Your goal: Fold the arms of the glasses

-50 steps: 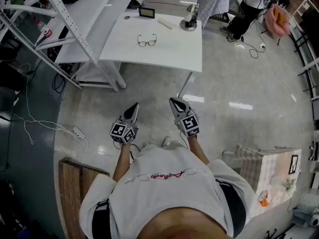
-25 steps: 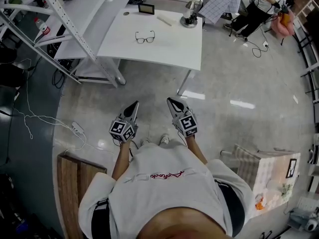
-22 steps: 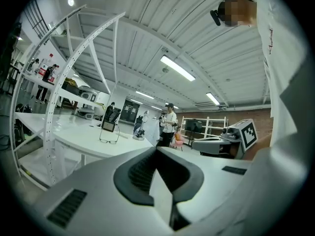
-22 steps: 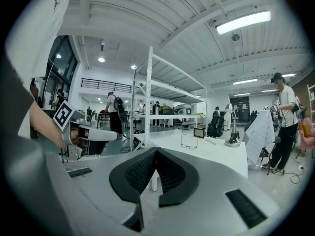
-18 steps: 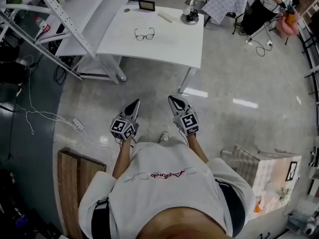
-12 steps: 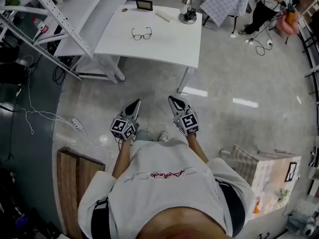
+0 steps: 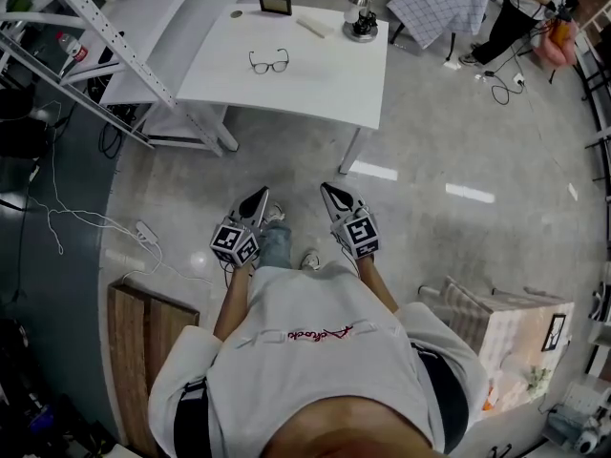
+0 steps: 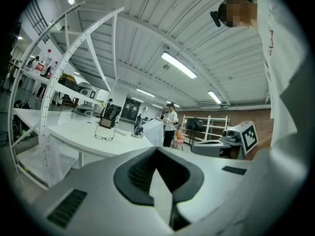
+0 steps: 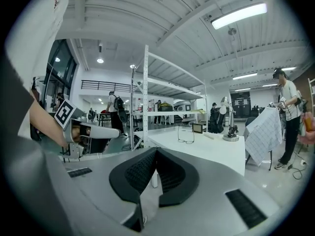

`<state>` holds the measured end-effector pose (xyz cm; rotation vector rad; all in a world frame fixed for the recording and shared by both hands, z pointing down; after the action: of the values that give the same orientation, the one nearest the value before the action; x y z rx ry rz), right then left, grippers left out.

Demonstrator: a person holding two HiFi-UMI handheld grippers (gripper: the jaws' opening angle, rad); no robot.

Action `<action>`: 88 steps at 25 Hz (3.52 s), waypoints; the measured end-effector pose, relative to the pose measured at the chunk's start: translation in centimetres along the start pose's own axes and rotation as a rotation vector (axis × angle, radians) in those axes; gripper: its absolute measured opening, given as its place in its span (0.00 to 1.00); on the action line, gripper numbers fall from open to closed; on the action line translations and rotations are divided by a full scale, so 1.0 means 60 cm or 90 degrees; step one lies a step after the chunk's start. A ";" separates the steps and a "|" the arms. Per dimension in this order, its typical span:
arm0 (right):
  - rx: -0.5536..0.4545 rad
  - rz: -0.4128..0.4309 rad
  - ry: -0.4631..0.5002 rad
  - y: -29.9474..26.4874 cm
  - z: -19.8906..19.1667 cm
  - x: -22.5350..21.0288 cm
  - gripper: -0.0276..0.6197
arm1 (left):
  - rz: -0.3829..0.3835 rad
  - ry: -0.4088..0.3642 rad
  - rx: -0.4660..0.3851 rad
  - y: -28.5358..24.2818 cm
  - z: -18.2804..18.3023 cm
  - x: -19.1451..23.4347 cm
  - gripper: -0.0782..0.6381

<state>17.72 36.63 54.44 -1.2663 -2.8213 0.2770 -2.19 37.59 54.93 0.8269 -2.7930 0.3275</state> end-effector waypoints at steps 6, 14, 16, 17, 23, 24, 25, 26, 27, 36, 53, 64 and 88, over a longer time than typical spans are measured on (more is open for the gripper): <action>0.008 -0.001 0.002 -0.027 0.000 -0.021 0.08 | -0.001 0.004 0.003 -0.028 -0.003 0.024 0.10; 0.012 0.004 0.012 -0.097 0.014 -0.060 0.08 | -0.004 0.012 -0.006 -0.086 0.013 0.086 0.10; 0.015 0.004 0.014 -0.121 0.018 -0.071 0.08 | -0.004 0.013 -0.010 -0.106 0.020 0.108 0.10; 0.017 0.003 0.016 -0.134 0.020 -0.077 0.08 | -0.006 0.013 -0.011 -0.116 0.025 0.119 0.10; 0.023 -0.014 0.027 -0.210 0.050 -0.125 0.08 | -0.024 0.016 -0.014 -0.175 0.062 0.189 0.10; 0.024 -0.016 0.027 -0.224 0.056 -0.130 0.08 | -0.026 0.017 -0.015 -0.181 0.068 0.203 0.10; 0.025 -0.016 0.028 -0.238 0.062 -0.134 0.08 | -0.027 0.018 -0.015 -0.187 0.075 0.216 0.10; 0.026 -0.016 0.029 -0.252 0.067 -0.138 0.08 | -0.028 0.019 -0.016 -0.193 0.081 0.230 0.10; 0.028 -0.016 0.031 -0.266 0.073 -0.142 0.08 | -0.029 0.020 -0.016 -0.199 0.087 0.243 0.10; 0.035 -0.043 0.031 -0.363 0.099 -0.171 0.08 | -0.049 0.021 -0.007 -0.248 0.125 0.346 0.10; 0.049 -0.077 -0.002 -0.420 0.076 -0.232 0.08 | -0.090 0.029 0.044 -0.334 0.112 0.395 0.10; 0.048 -0.055 -0.008 -0.505 0.084 -0.347 0.08 | -0.037 0.019 0.050 -0.422 0.147 0.468 0.10; 0.073 0.009 -0.045 -0.597 0.086 -0.512 0.08 | 0.075 0.060 0.086 -0.521 0.149 0.537 0.10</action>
<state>11.22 -10.36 56.89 -1.2779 -2.8090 0.4865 -12.50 -6.78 59.55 0.6563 -2.7605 0.5650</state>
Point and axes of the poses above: the fingertips, and each gripper's own axes: y backward along the fingers, x to its left, z out of its top, the point moved 5 cm from there along y, backward along the fingers, and after that the axes turned 6 degrees about z, right-handed, at the moved point
